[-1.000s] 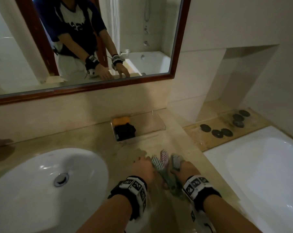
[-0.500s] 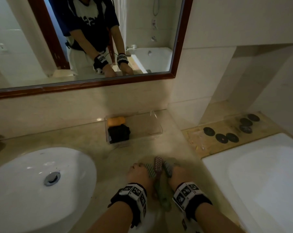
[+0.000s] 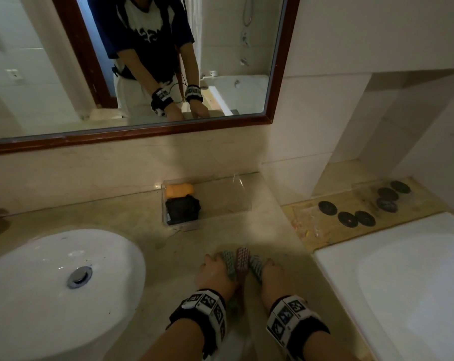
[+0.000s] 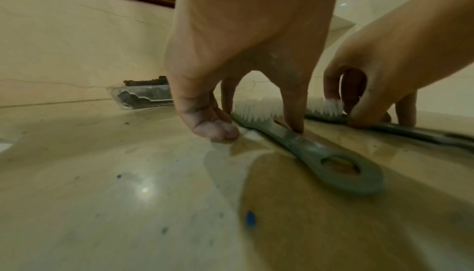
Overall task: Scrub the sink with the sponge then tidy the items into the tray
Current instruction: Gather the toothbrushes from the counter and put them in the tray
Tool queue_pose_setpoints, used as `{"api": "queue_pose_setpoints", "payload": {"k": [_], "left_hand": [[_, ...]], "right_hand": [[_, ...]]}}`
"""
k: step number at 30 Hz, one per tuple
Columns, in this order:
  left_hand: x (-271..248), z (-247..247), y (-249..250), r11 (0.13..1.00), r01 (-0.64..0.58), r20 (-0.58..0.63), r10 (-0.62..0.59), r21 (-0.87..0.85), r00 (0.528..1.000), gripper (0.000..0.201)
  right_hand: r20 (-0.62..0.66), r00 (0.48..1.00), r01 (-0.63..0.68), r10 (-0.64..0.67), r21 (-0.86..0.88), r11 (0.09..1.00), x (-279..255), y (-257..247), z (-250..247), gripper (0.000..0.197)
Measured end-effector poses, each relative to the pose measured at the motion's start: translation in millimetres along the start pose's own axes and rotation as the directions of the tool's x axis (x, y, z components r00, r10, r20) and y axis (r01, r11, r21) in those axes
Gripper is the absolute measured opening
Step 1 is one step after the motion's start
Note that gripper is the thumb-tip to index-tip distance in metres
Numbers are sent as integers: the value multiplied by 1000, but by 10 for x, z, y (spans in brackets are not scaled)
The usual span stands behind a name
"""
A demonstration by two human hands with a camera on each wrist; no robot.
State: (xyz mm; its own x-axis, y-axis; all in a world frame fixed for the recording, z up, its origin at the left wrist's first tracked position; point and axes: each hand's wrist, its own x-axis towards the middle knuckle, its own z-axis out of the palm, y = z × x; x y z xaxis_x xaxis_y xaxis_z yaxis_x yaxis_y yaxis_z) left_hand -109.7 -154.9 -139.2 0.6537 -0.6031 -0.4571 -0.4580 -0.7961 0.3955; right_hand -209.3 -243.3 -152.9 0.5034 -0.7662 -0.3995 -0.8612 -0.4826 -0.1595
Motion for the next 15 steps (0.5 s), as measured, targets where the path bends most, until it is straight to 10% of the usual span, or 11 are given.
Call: {"api": "queue_pose_setpoints", "payload": {"k": [15], "left_hand": [[76, -115, -46, 995, 85, 33, -87, 61, 996, 39]], "right_hand": [[17, 998, 59, -57, -97, 994, -47, -13, -20, 47]]}}
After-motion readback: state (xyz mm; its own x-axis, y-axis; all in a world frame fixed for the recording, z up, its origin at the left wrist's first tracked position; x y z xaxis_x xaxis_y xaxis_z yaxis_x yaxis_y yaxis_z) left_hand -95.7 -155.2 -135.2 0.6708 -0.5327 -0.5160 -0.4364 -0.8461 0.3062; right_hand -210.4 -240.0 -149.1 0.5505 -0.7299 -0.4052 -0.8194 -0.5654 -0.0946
